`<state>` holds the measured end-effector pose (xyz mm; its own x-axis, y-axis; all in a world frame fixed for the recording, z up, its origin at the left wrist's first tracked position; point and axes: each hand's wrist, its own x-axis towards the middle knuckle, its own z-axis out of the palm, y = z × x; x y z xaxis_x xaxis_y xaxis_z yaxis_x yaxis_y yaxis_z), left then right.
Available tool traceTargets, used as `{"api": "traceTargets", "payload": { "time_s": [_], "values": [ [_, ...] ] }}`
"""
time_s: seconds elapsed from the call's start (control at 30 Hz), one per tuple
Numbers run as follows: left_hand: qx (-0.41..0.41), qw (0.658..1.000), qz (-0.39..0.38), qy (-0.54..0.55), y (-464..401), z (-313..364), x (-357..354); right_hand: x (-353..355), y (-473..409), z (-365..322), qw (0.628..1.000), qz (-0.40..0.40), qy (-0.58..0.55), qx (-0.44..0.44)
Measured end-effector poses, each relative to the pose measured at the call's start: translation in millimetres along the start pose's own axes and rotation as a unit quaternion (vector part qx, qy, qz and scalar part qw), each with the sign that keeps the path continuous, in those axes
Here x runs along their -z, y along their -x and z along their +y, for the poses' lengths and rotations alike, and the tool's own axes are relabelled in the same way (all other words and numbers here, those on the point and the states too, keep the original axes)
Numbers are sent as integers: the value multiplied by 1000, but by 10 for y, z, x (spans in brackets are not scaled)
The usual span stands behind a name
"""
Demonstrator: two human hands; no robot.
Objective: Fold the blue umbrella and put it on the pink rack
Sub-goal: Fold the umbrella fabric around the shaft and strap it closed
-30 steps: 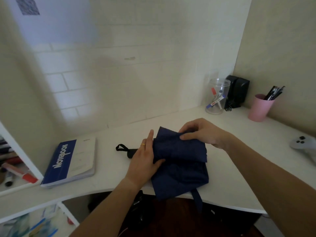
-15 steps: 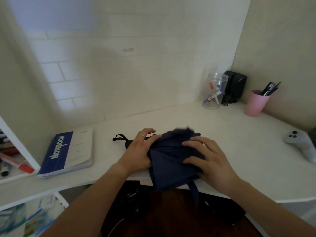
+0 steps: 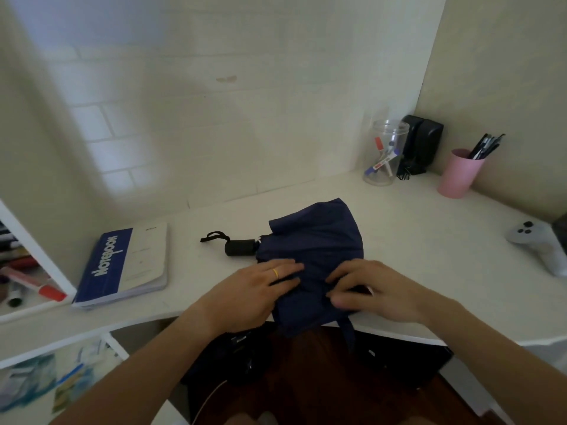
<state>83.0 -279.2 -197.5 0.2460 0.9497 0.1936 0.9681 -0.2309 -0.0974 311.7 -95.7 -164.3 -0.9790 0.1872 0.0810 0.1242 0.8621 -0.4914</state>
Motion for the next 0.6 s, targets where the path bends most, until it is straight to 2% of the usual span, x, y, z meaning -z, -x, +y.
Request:
{"api": "traceTargets", "payload": {
  "time_s": [0.03, 0.07, 0.17, 0.23, 0.33, 0.43, 0.47, 0.5, 0.53, 0.57, 0.6],
  "values": [
    [15, 999, -23, 23, 23, 17, 24, 42, -50, -19, 1000, 5, -14, -12],
    [41, 996, -45, 68, 36, 28, 66, 43, -98, -8, 999, 29, 18, -9],
    [161, 967, -21, 195, -19, 85, 153, -187, -127, 138, 975, 63, 211, 26],
    [199, 970, -9, 136, -117, 170, 130, -367, -39, 224, 964, 43, 261, -2],
    [179, 983, -33, -16, -163, 315, -44, -434, 66, 217, 964, -9, 260, -46],
    [177, 982, -55, -35, -73, 327, -126, -182, 43, 90, 971, -83, 215, -66],
    [174, 983, -52, -31, -49, 329, -130, -41, -6, 25, 979, -71, 170, -87],
    [173, 983, -55, -30, -34, 333, -132, 118, -84, -49, 987, -9, 110, -114],
    [172, 983, -59, -29, -28, 332, -130, 250, -200, -74, 985, 103, 45, -133],
    [170, 983, -61, -26, -43, 333, -137, 364, -341, -50, 964, 214, 0, -158],
    [172, 983, -63, -24, -49, 333, -134, 481, -505, -48, 943, 279, -13, -180]
  ]
}}
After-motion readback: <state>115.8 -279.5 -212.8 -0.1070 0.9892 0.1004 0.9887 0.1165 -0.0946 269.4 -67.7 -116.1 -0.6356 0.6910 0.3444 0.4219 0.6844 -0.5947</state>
